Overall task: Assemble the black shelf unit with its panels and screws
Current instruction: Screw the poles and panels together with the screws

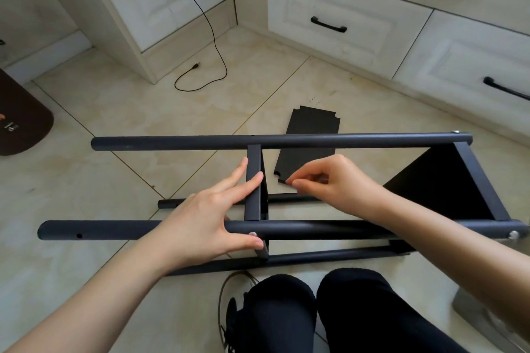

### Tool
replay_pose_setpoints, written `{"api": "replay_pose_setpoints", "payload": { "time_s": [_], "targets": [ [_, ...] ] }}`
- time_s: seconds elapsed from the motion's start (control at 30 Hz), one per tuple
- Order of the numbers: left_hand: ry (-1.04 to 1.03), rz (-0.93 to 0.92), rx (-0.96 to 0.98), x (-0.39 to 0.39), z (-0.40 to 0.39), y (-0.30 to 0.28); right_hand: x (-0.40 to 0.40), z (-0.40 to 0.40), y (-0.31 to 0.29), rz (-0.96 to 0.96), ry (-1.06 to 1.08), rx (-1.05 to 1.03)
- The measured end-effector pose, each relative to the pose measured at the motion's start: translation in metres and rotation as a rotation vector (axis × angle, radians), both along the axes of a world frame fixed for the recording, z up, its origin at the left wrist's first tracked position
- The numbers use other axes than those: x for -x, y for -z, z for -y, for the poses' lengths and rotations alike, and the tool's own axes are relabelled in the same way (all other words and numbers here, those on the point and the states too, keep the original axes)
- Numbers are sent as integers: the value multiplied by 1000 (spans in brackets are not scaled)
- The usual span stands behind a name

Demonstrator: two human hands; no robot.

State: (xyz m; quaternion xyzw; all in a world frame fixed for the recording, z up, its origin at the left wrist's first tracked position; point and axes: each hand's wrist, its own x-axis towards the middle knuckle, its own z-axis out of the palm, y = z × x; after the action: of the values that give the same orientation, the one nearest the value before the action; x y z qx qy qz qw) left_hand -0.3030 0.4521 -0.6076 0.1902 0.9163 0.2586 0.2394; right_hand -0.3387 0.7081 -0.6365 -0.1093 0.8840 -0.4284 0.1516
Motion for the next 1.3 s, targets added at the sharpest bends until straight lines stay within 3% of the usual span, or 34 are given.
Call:
{"api": "replay_pose_setpoints", "payload": {
  "time_s": [0.33,0.6,1.0,1.17,1.3],
  "targets": [
    [39,-44,100,-1,0,2,7,11,1,442,-64,301],
    [114,-216,-8,5,1,16,8,11,2,520,-36,323],
    [147,-170,-105,0,6,18,19,21,10,693,47,379],
    [146,-37,-208,9,11,17,22,19,15,714,-21,363],
    [140,-35,-234,10,13,19,25,20,18,736,-90,352]
  ]
}}
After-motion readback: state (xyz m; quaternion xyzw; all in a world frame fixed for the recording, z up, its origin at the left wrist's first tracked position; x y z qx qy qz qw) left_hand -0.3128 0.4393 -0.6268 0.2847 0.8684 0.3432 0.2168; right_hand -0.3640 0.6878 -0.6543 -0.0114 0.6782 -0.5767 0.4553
